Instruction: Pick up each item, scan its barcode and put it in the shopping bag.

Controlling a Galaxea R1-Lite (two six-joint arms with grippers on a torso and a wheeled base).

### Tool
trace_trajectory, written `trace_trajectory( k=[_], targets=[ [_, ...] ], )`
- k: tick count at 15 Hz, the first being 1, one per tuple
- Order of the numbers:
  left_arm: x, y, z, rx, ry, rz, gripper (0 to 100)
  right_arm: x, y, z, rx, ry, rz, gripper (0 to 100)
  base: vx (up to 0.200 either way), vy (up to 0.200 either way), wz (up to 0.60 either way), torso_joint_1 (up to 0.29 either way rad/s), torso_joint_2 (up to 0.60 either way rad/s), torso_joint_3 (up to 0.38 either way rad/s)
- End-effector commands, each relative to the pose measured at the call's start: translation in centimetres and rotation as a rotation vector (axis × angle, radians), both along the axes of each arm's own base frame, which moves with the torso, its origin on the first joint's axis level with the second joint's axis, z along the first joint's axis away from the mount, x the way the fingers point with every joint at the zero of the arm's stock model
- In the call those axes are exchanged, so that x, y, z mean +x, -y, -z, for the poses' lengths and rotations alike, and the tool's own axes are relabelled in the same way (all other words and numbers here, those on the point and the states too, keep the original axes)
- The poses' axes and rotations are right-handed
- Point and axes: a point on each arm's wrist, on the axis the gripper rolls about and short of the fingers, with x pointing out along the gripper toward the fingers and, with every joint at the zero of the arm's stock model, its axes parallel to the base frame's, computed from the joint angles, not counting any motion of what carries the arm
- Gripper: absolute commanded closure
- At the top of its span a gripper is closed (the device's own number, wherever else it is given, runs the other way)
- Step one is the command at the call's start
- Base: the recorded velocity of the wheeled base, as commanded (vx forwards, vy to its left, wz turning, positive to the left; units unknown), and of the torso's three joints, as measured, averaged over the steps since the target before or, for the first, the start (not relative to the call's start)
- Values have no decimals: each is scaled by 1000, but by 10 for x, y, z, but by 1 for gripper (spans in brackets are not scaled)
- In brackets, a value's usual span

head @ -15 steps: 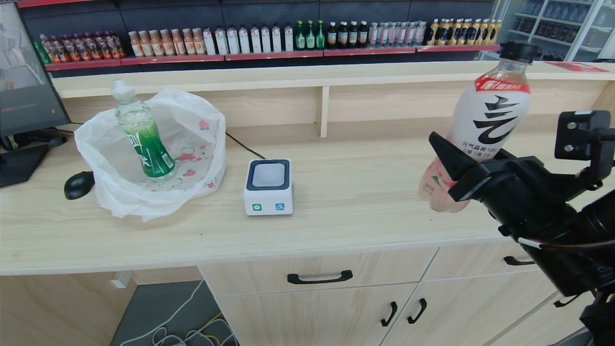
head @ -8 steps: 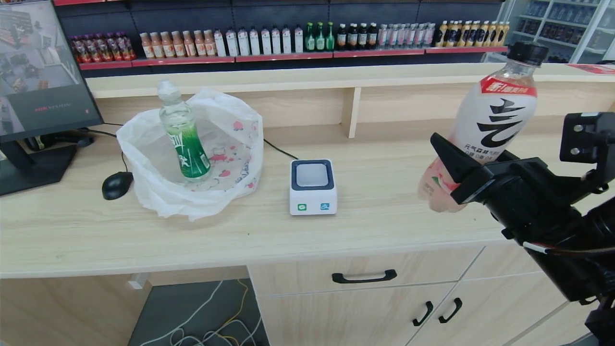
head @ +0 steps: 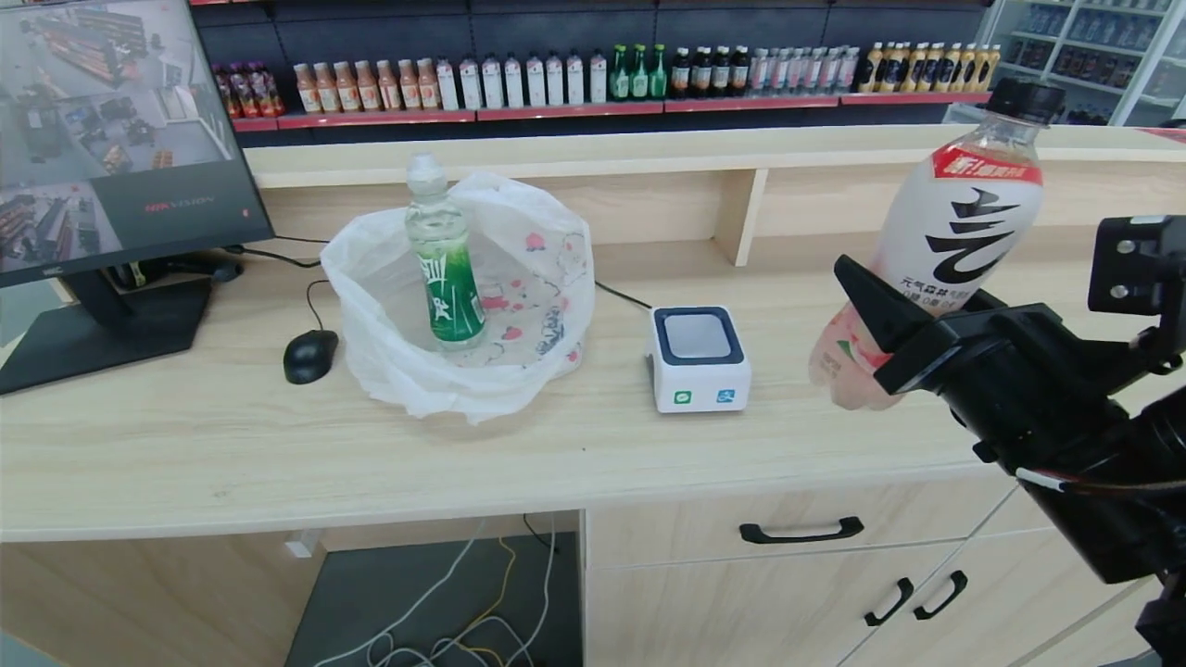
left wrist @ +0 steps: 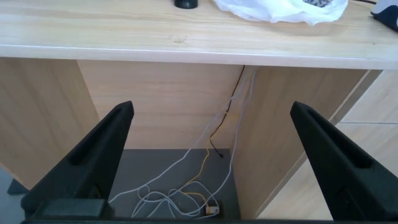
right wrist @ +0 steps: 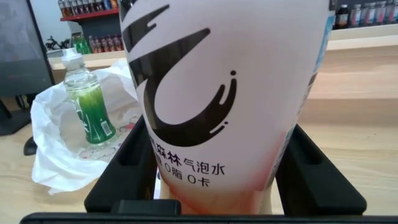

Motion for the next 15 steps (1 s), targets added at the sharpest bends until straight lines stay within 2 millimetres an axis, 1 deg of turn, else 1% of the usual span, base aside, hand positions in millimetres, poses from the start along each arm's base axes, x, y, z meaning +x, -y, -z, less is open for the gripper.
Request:
trace_trajectory(
  k=[1,5,7,8,11,12,13,15],
  targets=[
    [0,0,0,2,0,1,0,-3,1,-1,1,3,-3,100,0,0,0,0,0,0],
    [0,0,0,3,0,0,0,-3,-2,0,-3,0,-15,100,0,0,0,0,0,0],
    [0,0,0,3,0,1,0,2,-11,-1,-28,20,-49,100,0,0,0,0,0,0],
    [0,0,0,3,0,0,0,2,-22,-2,-28,26,-89,100,0,0,0,0,0,0],
    [0,0,0,3,0,1,0,14,-34,-3,-16,34,-108,100,0,0,0,0,0,0],
    [0,0,0,3,0,1,0,19,-38,-2,4,24,-113,100,0,0,0,0,0,0],
    [0,0,0,3,0,1,0,22,-39,4,23,-7,-118,100,0,0,0,0,0,0],
    [0,0,0,3,0,1,0,29,-44,3,103,-33,-144,100,0,0,0,0,0,0]
  ],
)
